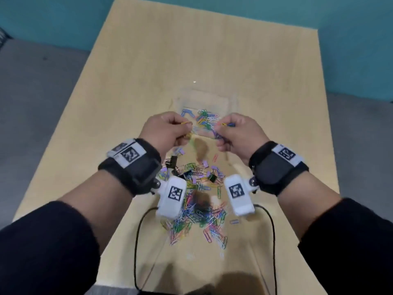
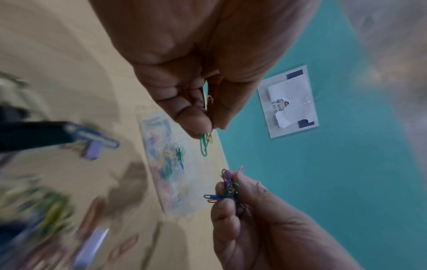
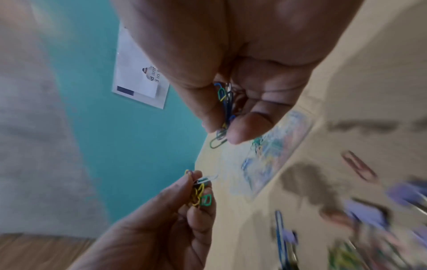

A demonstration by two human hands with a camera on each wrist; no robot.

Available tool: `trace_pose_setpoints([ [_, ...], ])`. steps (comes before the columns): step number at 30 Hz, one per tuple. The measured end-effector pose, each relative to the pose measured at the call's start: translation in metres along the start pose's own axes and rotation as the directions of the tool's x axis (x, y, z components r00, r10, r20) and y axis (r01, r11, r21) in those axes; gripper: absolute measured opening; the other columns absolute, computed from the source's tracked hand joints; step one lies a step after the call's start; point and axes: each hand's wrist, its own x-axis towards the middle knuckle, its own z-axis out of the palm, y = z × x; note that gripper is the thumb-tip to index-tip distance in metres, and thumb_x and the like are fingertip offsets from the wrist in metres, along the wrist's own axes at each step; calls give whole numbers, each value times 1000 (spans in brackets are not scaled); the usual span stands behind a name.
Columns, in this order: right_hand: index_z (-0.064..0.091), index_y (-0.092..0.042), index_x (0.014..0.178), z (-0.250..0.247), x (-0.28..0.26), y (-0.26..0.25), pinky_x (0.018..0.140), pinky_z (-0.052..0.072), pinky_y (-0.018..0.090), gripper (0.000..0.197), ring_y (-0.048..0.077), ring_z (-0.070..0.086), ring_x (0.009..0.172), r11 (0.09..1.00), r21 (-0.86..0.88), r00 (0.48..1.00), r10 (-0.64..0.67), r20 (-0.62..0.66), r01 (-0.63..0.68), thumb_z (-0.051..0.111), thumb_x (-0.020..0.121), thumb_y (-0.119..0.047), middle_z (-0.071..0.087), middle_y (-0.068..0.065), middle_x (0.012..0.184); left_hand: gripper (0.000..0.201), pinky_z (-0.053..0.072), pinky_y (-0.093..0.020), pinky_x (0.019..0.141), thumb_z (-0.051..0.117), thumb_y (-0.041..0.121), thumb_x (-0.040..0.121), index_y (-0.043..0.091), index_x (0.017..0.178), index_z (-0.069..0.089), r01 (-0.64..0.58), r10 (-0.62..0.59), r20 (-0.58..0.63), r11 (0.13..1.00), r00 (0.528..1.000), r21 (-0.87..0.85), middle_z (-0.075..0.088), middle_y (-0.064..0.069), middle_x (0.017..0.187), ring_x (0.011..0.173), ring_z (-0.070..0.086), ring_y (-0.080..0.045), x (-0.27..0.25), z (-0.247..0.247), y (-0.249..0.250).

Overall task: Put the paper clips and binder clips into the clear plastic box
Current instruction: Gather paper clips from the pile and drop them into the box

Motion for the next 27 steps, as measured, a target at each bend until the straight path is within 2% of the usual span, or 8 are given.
trace_pose_setpoints([
  [4,57,-10,79,7,38,-23,49,55,31,13,23,56,50,996,-84,997,-22,-76,16,58,89,-2,58,18,73,13,57,-35,65,71,5,78,13,70,66,-97,108,-79,986,991,134,61,-4,64,54,58,-18,44,17,19],
  [6,59,-10,97,8,42,-28,63,60,40,8,28,63,59,993,-118,999,-7,-40,3,60,90,-7,60,16,79,8,58,-41,74,73,9,77,13,83,69,-140,149,-34,972,988,187,63,-5,76,60,59,-19,47,22,22],
  [9,54,-10,122,-7,34,-21,74,58,47,31,32,69,76,939,-340,994,-82,-76,52,56,91,-14,61,7,89,29,56,-42,84,71,17,79,15,108,66,-155,163,-8,949,987,276,63,-4,103,73,61,-20,34,15,20],
  [12,58,-12,122,-28,3,14,88,48,41,33,32,62,97,674,-718,967,-255,-7,172,54,90,-21,62,9,109,30,55,-37,77,67,24,83,17,112,66,-170,181,10,898,983,406,65,3,96,72,61,-17,0,-8,-1],
  [15,52,-14,129,-35,-45,66,93,43,36,38,32,53,113,355,-905,969,-152,194,237,49,92,-23,53,11,127,37,45,-28,84,57,34,84,18,117,64,-265,223,150,693,963,671,64,0,105,91,59,-14,-56,-30,-43],
  [18,37,-9,140,-34,-76,115,106,37,41,54,35,38,130,164,-904,919,-89,385,395,52,91,-25,40,12,144,43,40,-26,98,51,35,83,15,119,63,-379,201,322,541,925,751,60,-6,120,110,55,-18,-104,-39,-86],
  [22,22,-7,148,-25,-76,134,107,36,45,65,35,29,137,85,-907,907,-134,400,412,46,90,-25,20,11,156,54,38,-32,103,38,48,83,21,125,59,-321,110,313,544,943,776,50,-4,134,121,49,-21,-135,-39,-125],
  [27,38,-2,140,-13,-84,133,100,43,47,64,37,40,130,26,-950,941,-147,303,310,59,83,-20,37,17,148,52,37,-33,104,36,46,85,24,129,54,-341,128,319,474,939,812,45,-2,138,125,43,-22,-143,-38,-137],
])
